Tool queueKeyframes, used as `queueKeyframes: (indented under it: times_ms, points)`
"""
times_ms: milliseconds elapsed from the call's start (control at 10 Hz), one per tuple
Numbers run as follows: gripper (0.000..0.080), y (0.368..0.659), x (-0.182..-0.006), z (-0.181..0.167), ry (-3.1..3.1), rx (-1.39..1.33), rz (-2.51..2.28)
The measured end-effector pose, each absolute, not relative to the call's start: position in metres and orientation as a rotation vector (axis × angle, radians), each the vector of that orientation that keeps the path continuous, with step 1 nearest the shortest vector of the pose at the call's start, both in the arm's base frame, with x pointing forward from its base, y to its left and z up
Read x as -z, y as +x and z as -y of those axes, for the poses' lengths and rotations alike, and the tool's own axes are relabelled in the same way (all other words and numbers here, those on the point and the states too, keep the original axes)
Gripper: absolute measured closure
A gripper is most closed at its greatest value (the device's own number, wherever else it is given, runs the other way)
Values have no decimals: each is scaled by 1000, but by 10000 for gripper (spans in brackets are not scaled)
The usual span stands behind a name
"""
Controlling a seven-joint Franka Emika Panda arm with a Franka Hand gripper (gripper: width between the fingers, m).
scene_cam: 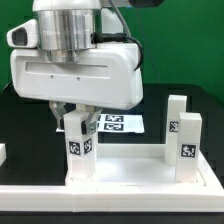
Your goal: Assemble desk
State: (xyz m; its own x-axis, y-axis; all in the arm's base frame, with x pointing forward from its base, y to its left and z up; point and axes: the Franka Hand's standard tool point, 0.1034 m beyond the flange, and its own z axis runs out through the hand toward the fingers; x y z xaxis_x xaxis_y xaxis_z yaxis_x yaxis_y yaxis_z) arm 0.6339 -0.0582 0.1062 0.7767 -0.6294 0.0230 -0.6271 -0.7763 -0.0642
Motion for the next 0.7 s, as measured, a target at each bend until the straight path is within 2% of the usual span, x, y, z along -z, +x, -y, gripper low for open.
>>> queueKeyframes:
  times_ms: [500,700]
  points:
    - [511,634,-106,57,-2235,-22,-2030]
    - [511,634,-105,53,-1963,-44,-2283]
